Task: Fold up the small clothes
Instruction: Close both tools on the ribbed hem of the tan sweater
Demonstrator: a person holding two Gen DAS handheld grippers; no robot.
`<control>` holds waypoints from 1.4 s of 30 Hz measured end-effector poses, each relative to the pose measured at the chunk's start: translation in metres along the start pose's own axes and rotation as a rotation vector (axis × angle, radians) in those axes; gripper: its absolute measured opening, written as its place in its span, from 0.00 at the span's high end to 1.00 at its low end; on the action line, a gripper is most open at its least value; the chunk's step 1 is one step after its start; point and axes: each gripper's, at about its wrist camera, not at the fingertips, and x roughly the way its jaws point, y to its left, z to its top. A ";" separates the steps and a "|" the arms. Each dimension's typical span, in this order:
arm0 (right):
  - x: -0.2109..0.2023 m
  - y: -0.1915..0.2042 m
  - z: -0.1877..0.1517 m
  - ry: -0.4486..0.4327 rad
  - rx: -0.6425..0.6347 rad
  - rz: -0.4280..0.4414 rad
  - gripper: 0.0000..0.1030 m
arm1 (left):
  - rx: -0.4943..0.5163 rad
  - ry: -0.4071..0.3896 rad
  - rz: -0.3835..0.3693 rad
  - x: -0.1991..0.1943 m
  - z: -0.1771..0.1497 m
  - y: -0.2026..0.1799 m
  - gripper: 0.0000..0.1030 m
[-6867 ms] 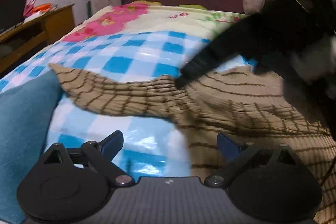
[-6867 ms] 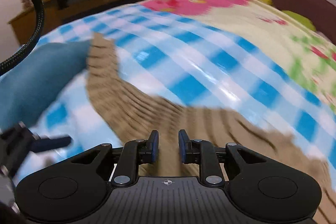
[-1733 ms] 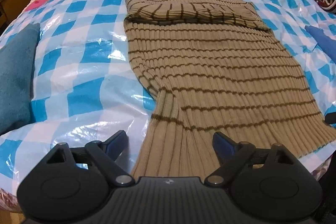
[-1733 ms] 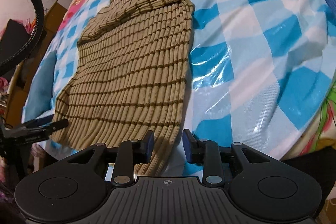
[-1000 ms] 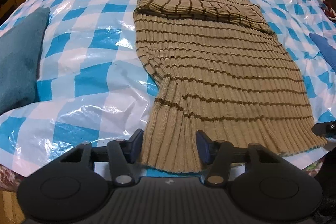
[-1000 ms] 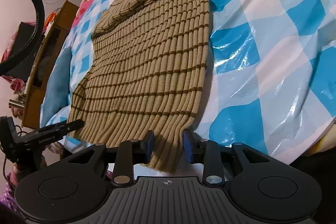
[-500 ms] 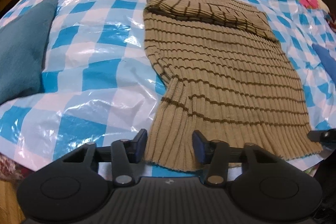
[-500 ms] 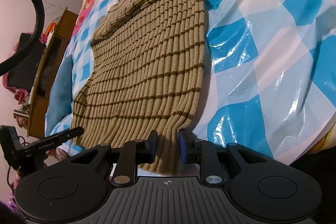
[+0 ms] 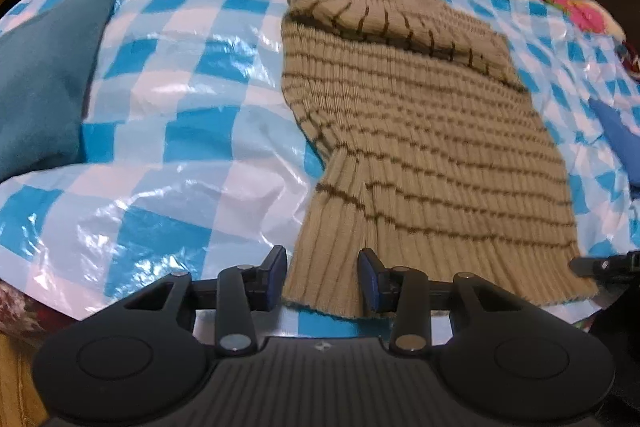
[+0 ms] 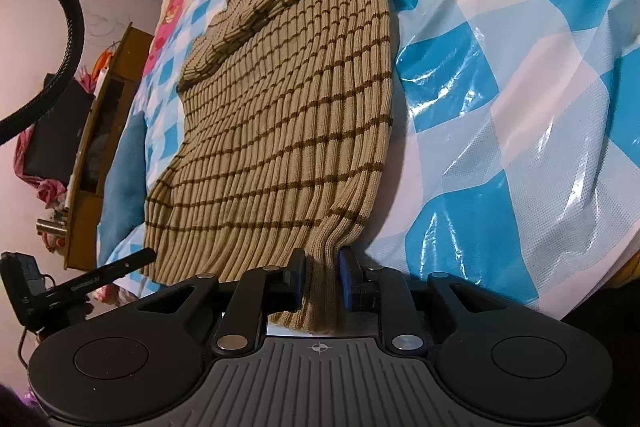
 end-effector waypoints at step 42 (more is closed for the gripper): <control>0.083 0.017 0.295 -0.510 0.223 0.149 0.87 | -0.455 -0.281 -0.291 0.159 0.259 0.065 0.89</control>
